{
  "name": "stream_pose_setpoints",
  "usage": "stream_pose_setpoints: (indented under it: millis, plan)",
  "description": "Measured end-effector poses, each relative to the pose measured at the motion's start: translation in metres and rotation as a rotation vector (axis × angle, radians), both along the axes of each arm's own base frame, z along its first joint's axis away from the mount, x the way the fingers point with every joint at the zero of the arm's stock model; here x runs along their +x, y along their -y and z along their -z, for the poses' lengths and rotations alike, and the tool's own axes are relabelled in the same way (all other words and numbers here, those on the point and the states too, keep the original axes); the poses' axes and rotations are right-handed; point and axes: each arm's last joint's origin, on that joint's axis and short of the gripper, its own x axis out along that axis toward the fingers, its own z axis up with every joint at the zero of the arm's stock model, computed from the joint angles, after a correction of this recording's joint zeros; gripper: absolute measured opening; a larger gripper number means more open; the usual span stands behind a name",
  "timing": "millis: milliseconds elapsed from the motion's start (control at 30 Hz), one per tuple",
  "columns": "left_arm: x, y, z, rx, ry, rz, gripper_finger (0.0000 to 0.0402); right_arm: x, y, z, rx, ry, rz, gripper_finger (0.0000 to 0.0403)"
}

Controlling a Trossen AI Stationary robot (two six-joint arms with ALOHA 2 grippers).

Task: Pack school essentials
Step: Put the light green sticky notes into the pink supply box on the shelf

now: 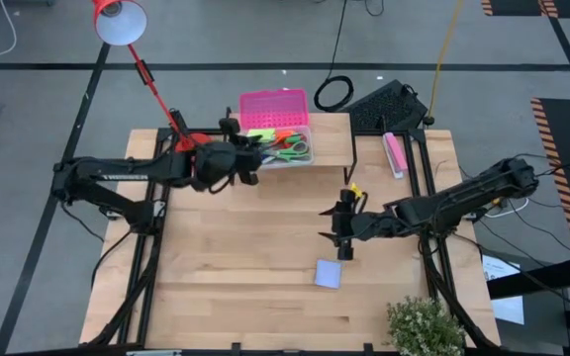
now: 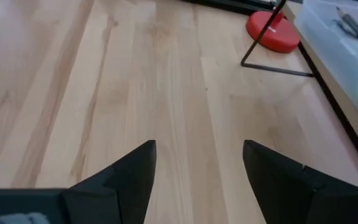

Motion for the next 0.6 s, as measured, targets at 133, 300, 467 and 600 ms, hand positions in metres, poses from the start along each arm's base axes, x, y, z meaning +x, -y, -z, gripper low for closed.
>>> stream_pose_setpoints:
  millis: [133, 300, 467, 600]
  plan:
    - [-0.001, -0.008, 0.009, -0.087, -0.016, -0.026, 0.0026, -0.011, 0.003, -0.002, 0.005, 0.022, 0.001, 0.0234]
    - [0.003, -0.010, 0.021, -0.101, -0.045, -0.011, 0.0016, -0.020, 0.007, -0.003, 0.011, 0.045, 0.005, 0.0234]
    - [0.010, -0.019, 0.033, -0.105, -0.087, -0.047, 0.0034, -0.021, 0.007, -0.002, 0.013, 0.051, 0.005, 0.0233]
    - [0.016, -0.020, 0.043, -0.101, -0.137, -0.046, 0.0039, -0.021, 0.007, -0.003, 0.013, 0.061, 0.003, 0.0233]
